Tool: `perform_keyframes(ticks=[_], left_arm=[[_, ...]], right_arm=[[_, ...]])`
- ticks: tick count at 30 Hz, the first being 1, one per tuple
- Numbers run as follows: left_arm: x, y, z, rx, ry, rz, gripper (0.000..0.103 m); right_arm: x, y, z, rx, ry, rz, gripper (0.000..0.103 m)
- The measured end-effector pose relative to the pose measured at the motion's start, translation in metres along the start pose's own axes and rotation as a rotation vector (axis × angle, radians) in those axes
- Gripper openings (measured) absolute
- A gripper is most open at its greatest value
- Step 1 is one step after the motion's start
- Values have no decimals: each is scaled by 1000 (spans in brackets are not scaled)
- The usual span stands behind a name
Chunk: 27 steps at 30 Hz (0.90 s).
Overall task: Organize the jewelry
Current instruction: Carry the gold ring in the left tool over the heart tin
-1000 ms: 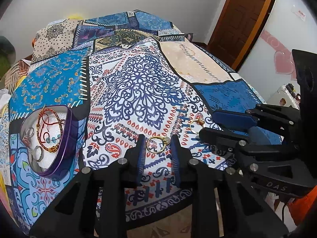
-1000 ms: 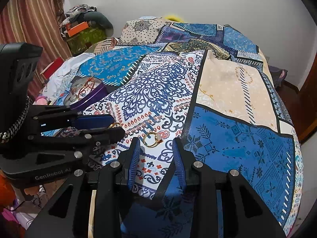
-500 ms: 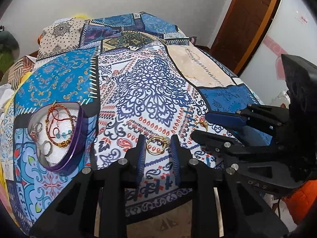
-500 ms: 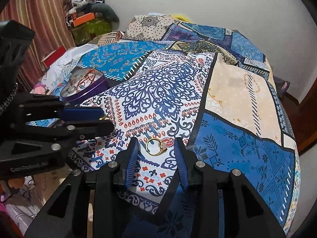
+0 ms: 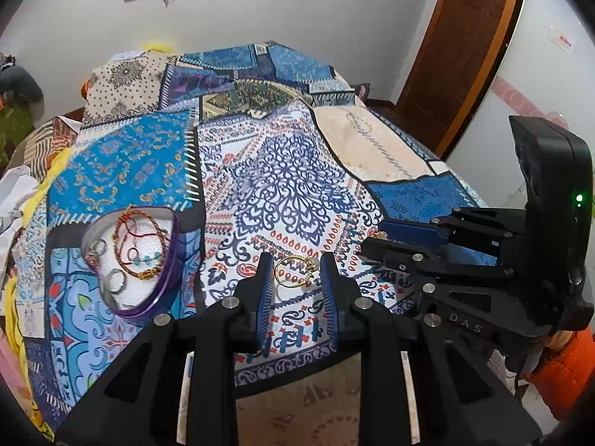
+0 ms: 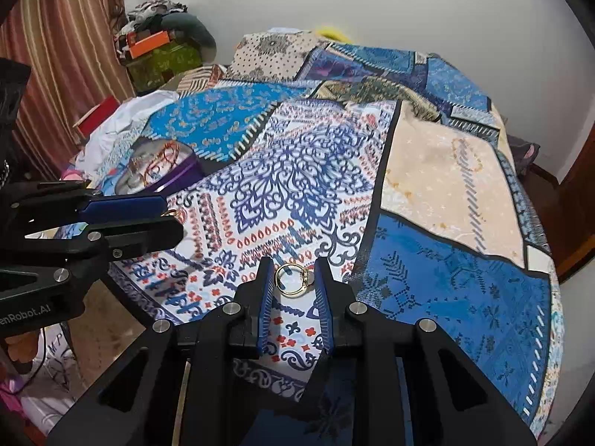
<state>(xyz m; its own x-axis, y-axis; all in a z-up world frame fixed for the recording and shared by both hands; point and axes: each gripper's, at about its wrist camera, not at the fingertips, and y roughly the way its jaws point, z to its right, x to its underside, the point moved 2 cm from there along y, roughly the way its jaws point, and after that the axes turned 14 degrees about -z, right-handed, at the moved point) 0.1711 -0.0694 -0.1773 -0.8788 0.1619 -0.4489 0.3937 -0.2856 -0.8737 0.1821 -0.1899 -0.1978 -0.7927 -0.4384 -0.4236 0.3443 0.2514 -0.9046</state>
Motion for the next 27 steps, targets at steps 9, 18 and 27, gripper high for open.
perform_keyframes(ticks=[9, 18, 27], left_arm=[[4, -39, -11, -21, -17, 79, 24], [6, -78, -34, -67, -50, 162, 24], [8, -97, -68, -98, -108, 204, 24]], right_arm=[[-16, -43, -17, -3, 6, 112, 20], [-38, -71, -46, -15, -21, 211, 20], [-62, -74, -78, -61, -61, 263, 20]])
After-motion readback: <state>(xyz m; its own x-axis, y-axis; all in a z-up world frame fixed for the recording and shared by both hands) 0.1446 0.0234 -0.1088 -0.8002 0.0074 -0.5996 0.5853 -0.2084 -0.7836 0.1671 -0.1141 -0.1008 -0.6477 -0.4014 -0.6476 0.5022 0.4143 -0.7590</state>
